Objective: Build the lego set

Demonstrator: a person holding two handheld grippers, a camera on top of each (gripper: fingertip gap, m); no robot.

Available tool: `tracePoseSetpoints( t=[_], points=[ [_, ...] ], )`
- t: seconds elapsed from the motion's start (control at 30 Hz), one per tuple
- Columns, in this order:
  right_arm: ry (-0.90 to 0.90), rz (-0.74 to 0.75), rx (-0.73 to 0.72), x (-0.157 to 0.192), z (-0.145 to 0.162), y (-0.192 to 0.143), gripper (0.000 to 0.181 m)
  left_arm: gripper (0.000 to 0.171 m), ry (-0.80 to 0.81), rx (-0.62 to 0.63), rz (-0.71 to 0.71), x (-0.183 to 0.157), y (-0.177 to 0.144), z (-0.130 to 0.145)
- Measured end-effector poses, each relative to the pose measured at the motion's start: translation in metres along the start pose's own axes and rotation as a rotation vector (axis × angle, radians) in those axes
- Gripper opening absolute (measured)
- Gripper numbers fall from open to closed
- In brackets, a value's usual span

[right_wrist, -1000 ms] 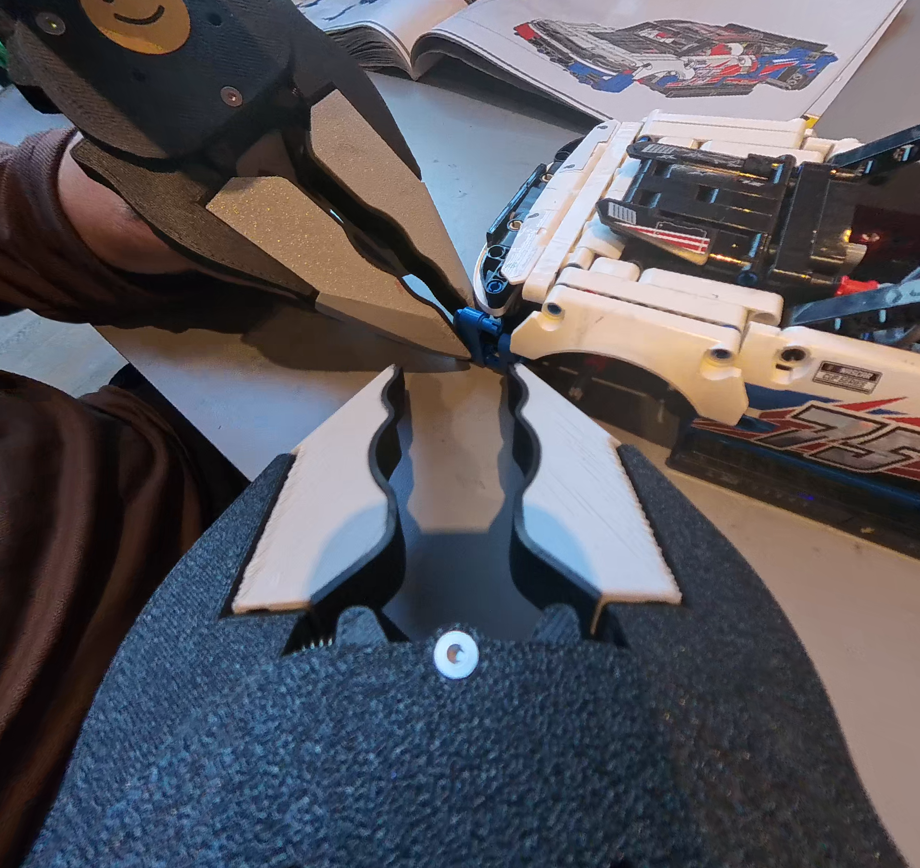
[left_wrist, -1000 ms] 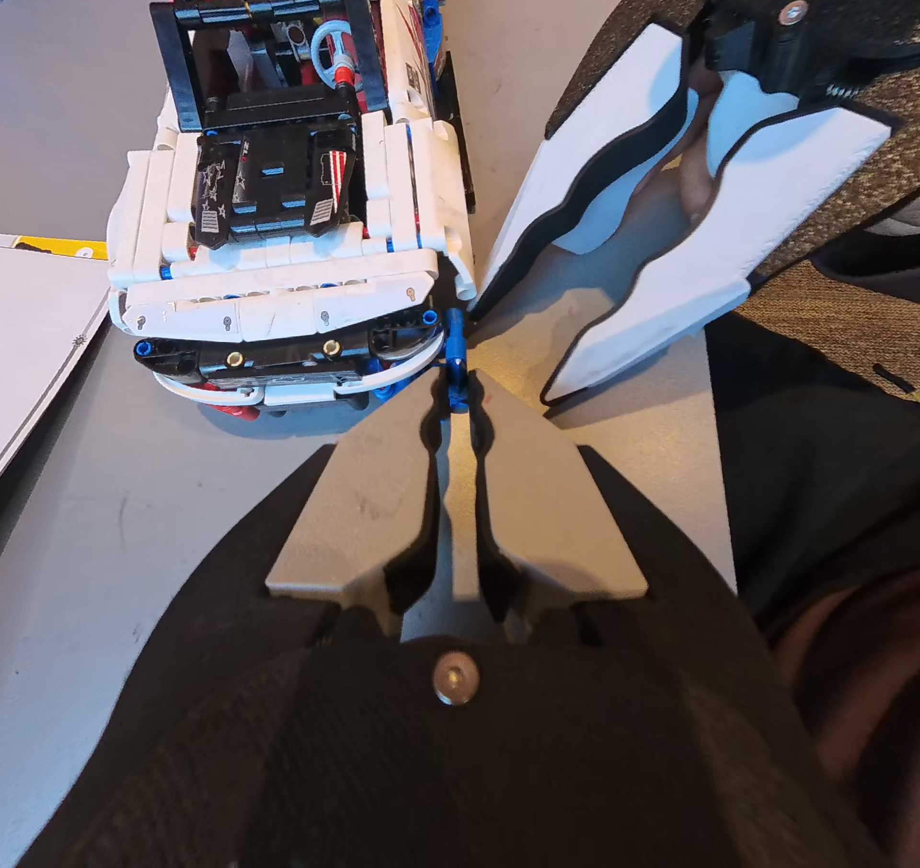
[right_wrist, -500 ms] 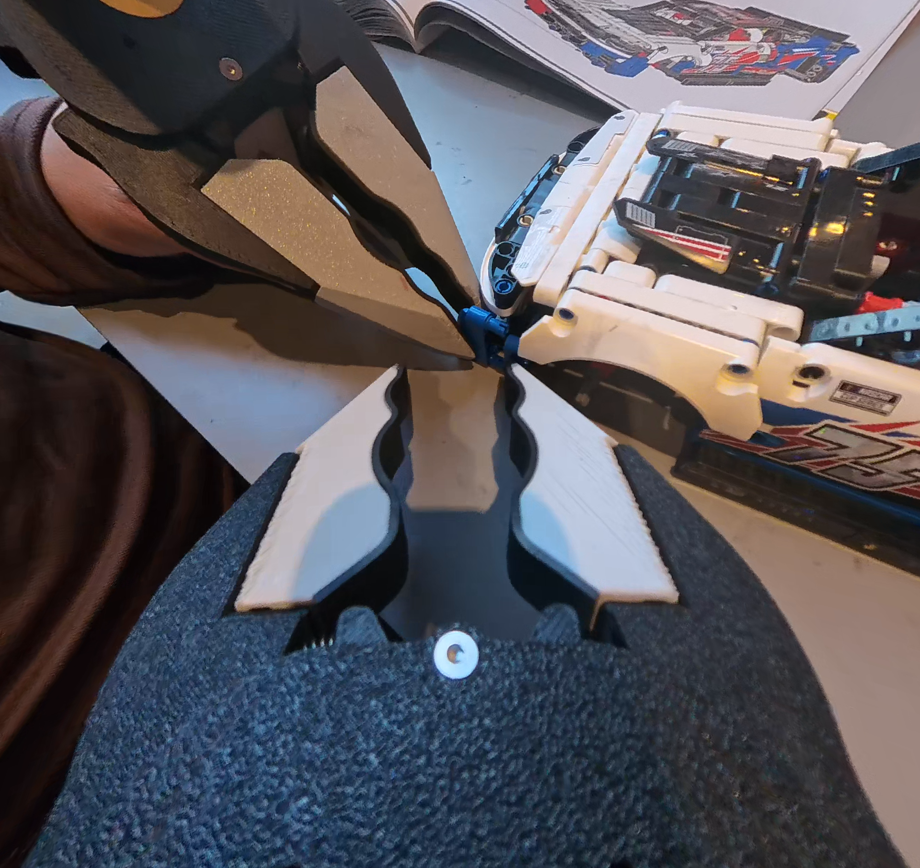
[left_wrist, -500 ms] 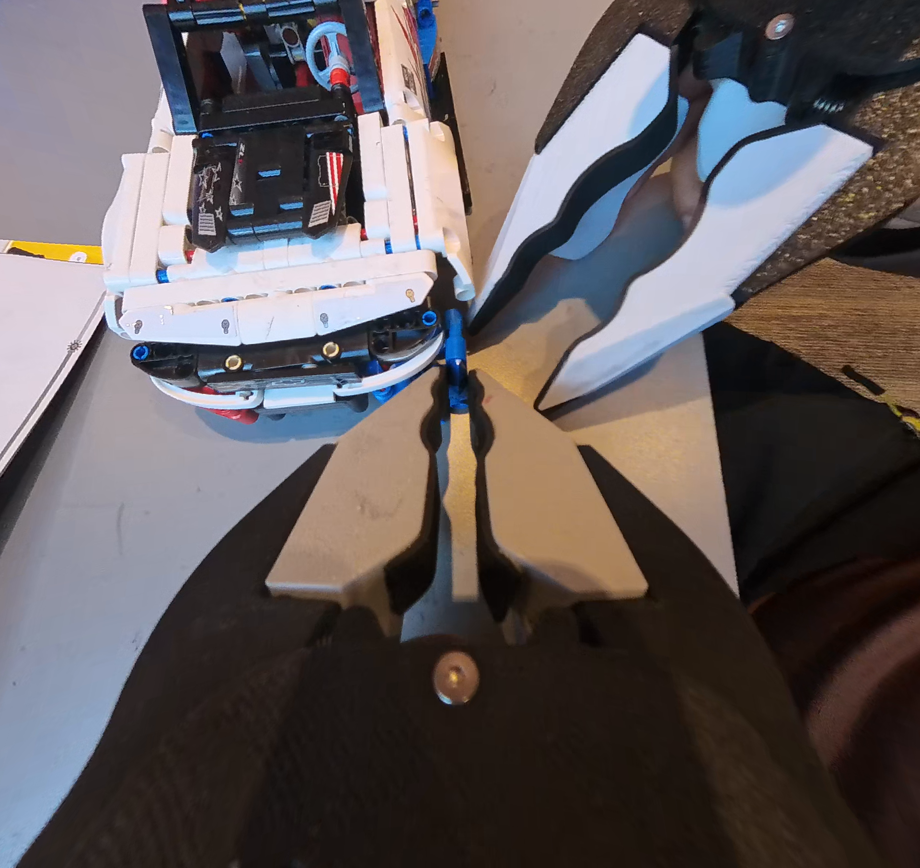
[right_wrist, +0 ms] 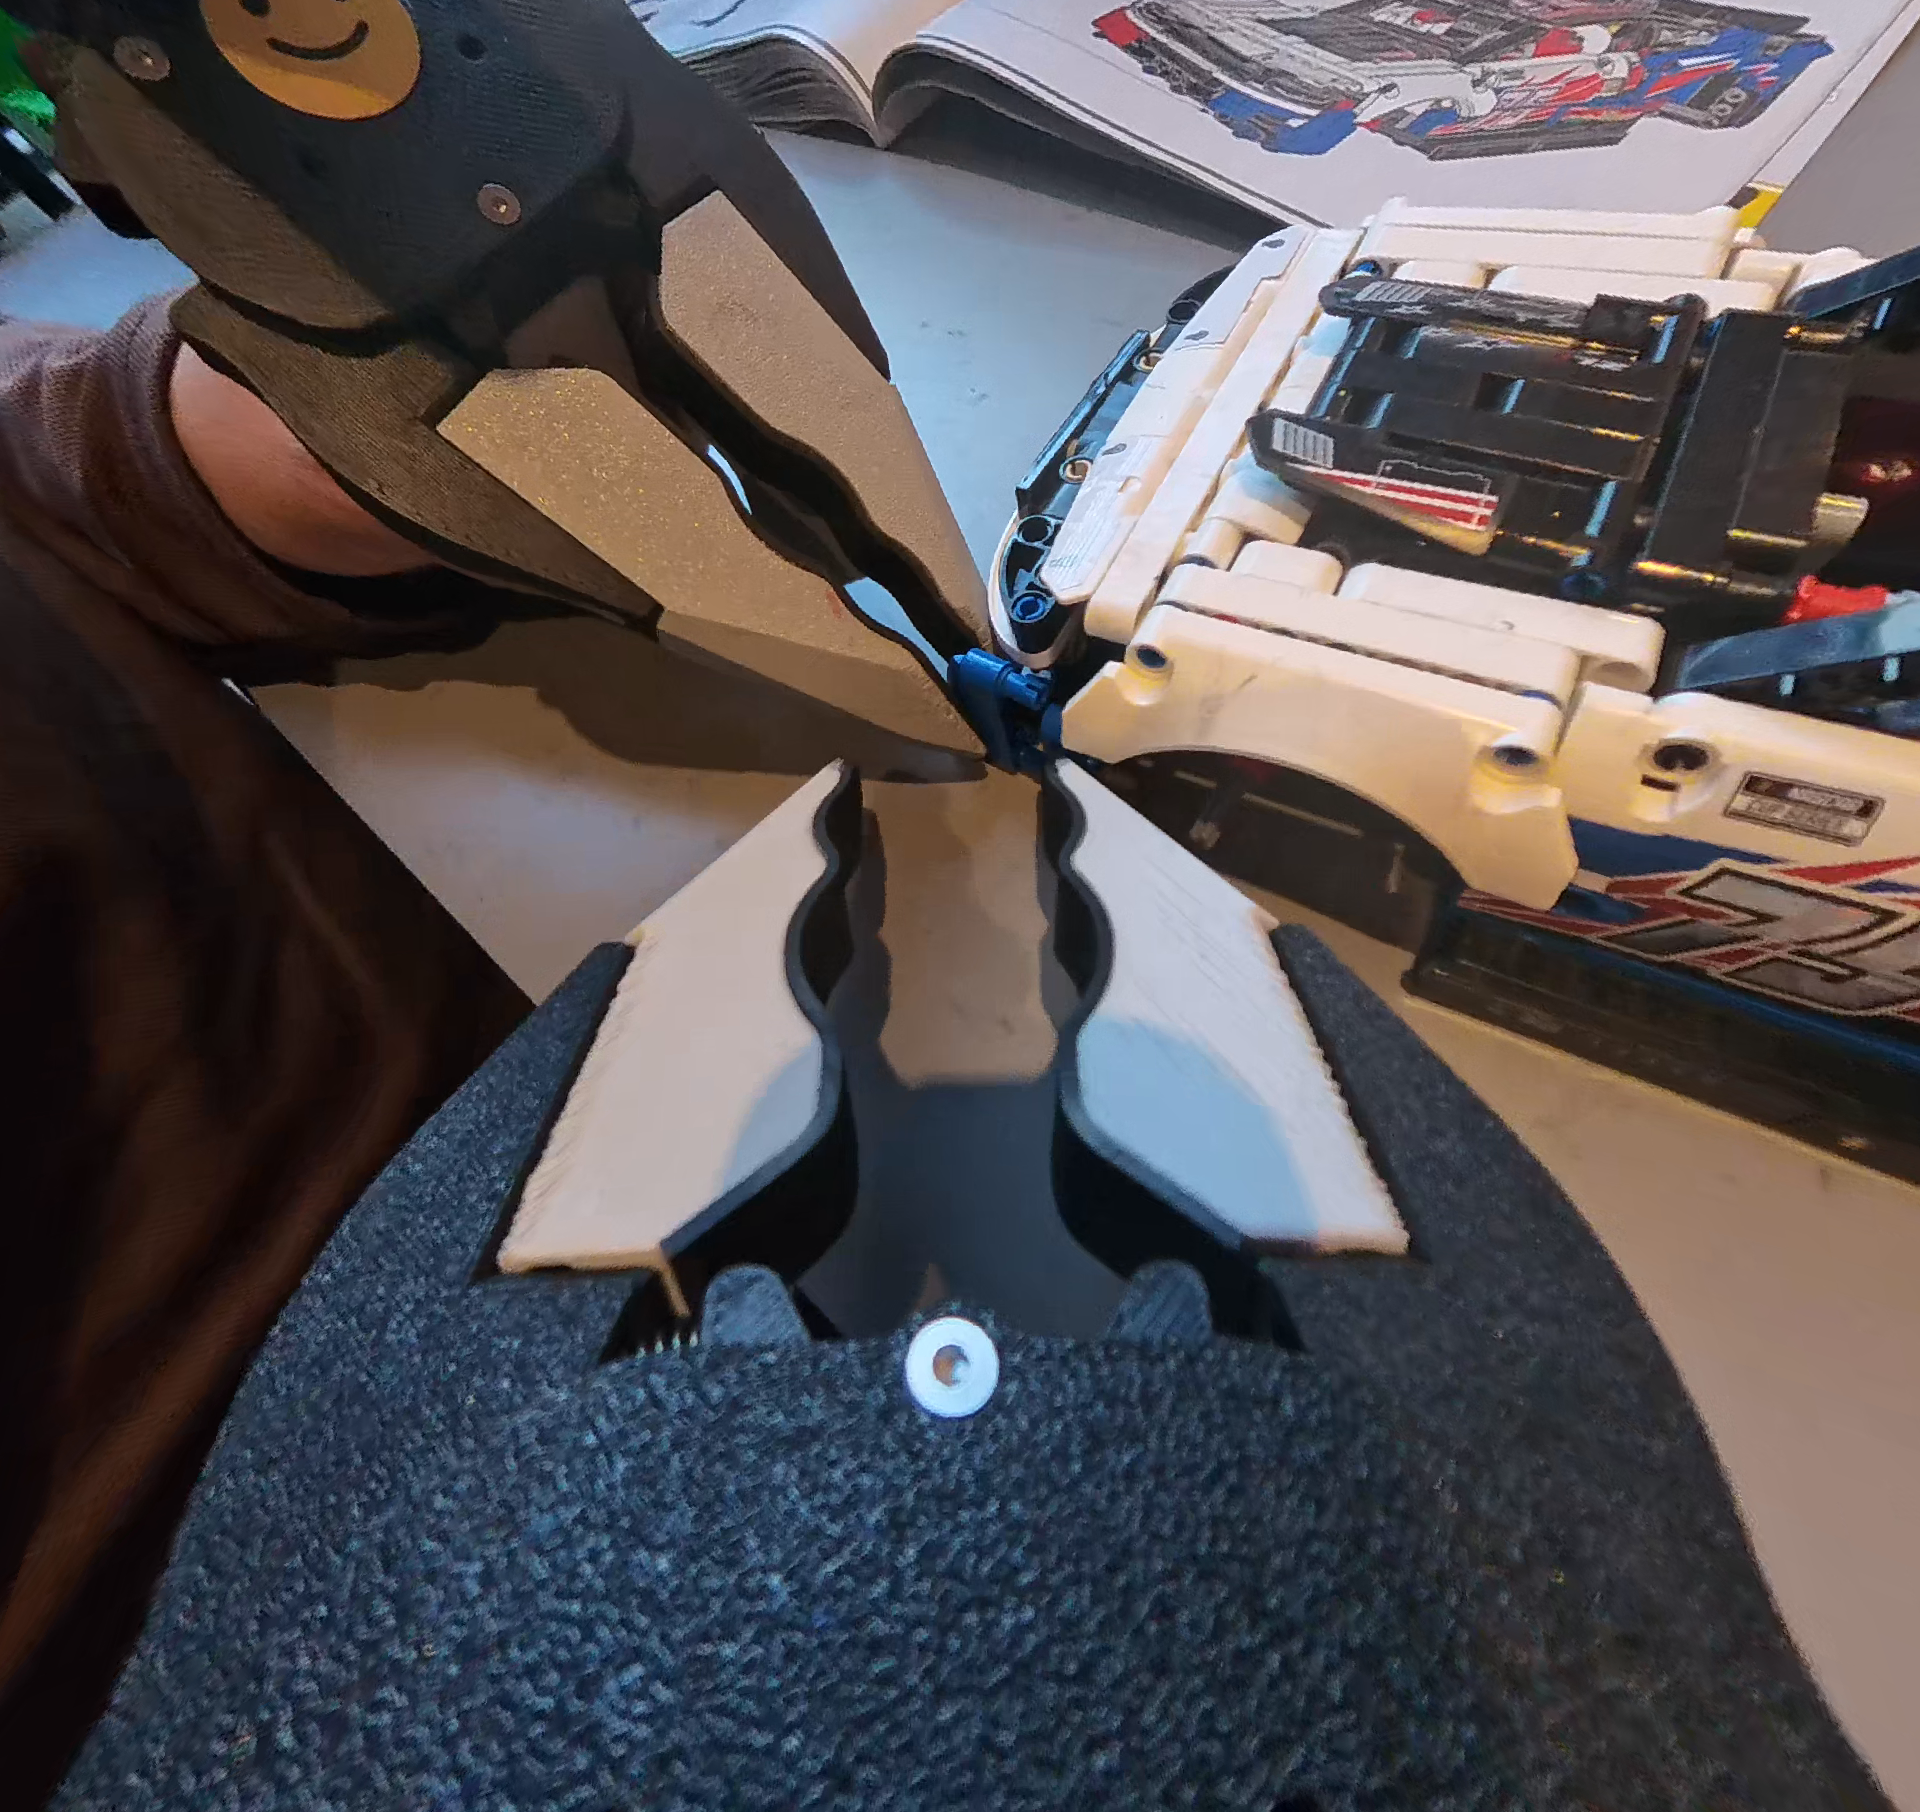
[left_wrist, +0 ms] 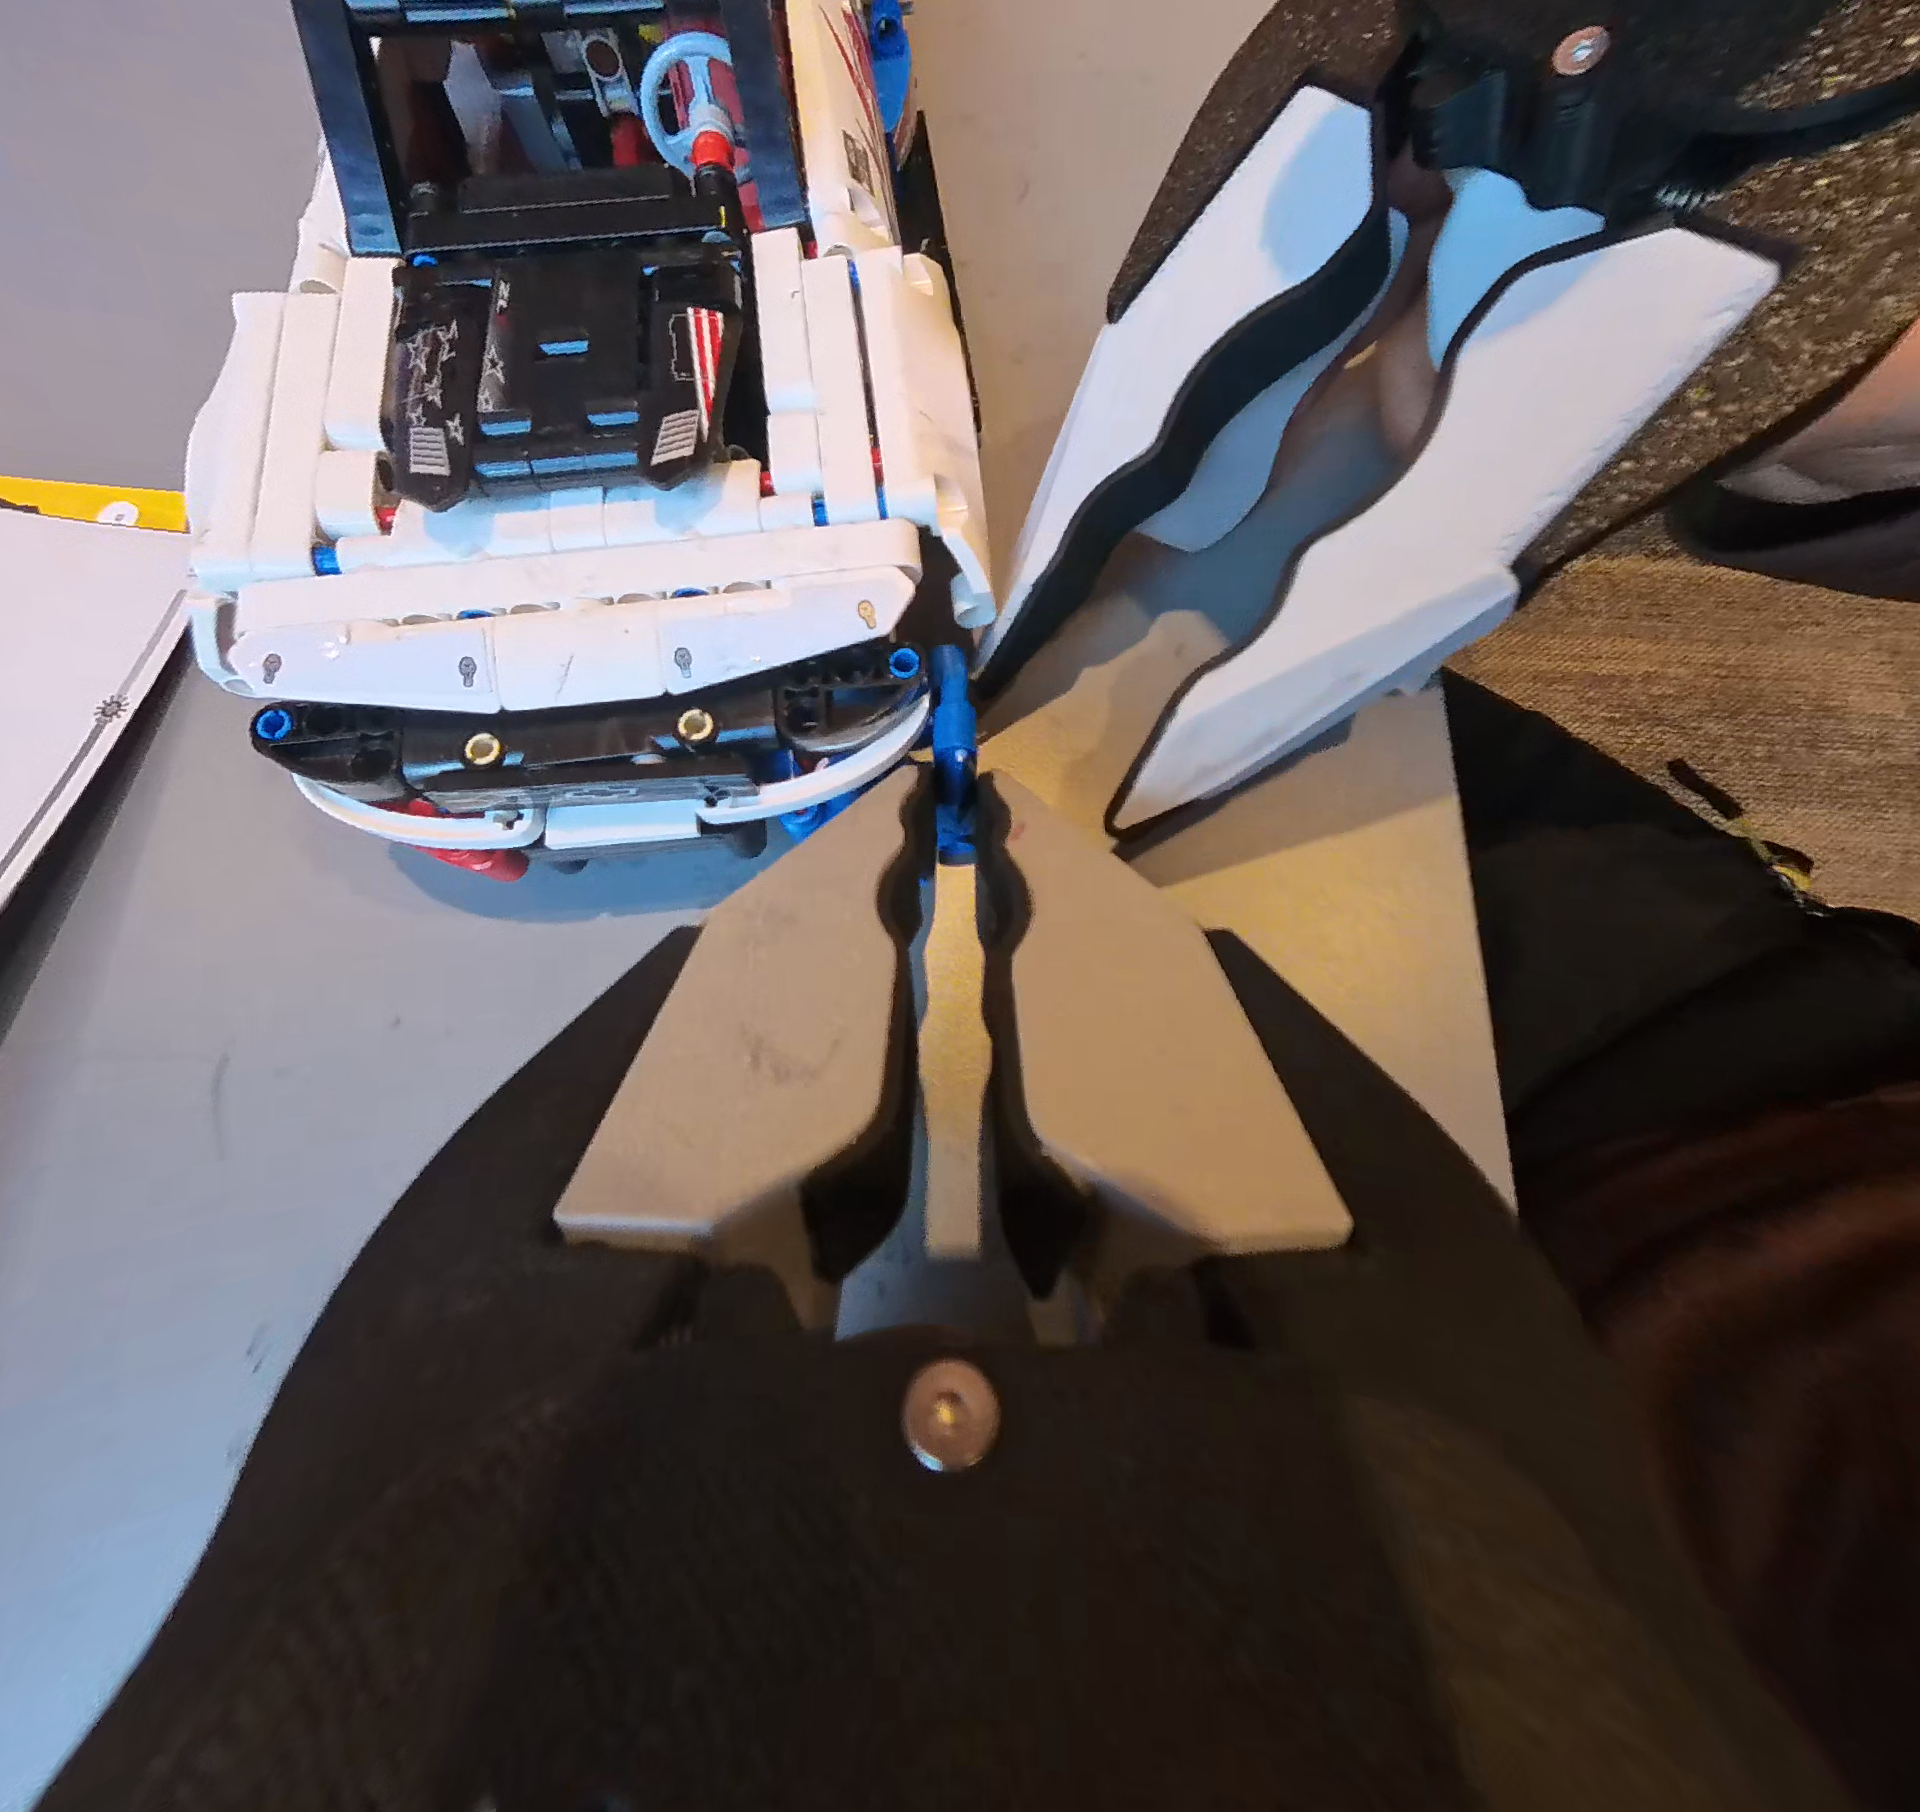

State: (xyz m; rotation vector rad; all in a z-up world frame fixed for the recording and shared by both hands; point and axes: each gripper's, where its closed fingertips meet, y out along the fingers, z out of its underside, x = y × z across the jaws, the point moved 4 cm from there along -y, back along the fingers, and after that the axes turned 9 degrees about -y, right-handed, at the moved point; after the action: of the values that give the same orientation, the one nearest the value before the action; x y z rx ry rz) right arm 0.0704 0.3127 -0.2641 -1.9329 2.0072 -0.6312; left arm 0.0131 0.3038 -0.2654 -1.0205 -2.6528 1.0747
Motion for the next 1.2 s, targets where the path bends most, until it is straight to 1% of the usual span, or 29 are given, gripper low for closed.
tracePoseSetpoints(
  t=[0.47,0.63,0.83,0.97,1.1,1.13,1.2],
  points=[
    [0.031,-0.005,-0.049,-0.001,-0.001,-0.004,0.035,0.004,-0.014,0.001,0.012,0.0,0.0,0.0],
    [0.016,0.049,-0.036,-0.007,0.002,-0.006,0.031,0.004,-0.005,0.0,0.004,0.0,0.0,0.0],
    [0.057,0.093,-0.057,-0.015,0.004,-0.012,0.027,0.004,0.009,-0.001,-0.008,0.0,0.0,0.0],
    [0.103,0.083,-0.056,-0.018,0.004,-0.013,0.027,0.004,0.006,-0.001,-0.005,0.0,0.0,0.0],
    [0.075,0.095,-0.051,-0.018,0.006,-0.016,0.027,0.004,0.003,0.0,-0.001,0.0,0.0,0.0],
    [0.087,0.097,-0.059,-0.019,0.006,-0.018,0.026,0.004,0.004,0.0,-0.001,0.0,0.0,0.0],
    [0.091,0.106,-0.097,-0.021,0.002,-0.025,0.018,0.004,0.009,0.0,-0.003,0.0,0.0,0.0]
  ],
)
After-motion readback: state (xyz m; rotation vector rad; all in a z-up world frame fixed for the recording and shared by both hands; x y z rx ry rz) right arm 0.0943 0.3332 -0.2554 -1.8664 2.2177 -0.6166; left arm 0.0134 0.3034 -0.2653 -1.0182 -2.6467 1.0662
